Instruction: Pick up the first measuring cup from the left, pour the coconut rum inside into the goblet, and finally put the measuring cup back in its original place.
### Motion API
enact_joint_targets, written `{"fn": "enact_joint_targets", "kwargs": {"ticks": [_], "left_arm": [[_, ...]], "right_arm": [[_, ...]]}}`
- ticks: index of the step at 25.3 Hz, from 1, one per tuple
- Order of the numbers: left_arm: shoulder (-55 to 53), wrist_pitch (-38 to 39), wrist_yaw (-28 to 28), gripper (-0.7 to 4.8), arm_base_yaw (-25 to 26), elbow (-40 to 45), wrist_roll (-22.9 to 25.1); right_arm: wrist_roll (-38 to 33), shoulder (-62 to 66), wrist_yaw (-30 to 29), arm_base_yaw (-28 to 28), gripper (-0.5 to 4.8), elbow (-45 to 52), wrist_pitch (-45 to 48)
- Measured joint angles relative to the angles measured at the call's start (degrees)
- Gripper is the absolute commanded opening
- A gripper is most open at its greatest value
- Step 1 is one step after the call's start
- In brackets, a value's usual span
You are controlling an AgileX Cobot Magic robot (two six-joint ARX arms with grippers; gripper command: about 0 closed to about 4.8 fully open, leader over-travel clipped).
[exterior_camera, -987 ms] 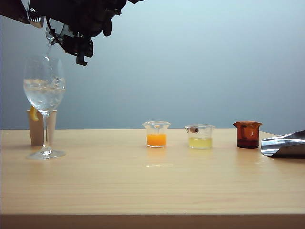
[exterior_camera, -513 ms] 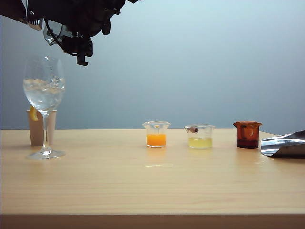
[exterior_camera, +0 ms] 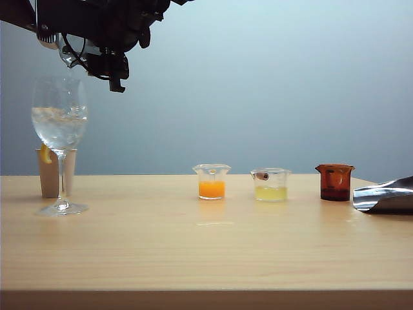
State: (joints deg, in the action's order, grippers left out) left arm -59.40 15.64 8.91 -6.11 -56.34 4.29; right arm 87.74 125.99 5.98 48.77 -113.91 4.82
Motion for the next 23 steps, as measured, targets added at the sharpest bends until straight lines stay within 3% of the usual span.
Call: {"fn": "enact_joint_targets", "kwargs": {"ticks": [23], "left_arm": [[0.0,0.0,0.0,-0.04,0.0,0.0,0.0]], "right_arm": [[5.3,0.0,-1.1,-0.5,1.44,-0.1,-0.4]]}}
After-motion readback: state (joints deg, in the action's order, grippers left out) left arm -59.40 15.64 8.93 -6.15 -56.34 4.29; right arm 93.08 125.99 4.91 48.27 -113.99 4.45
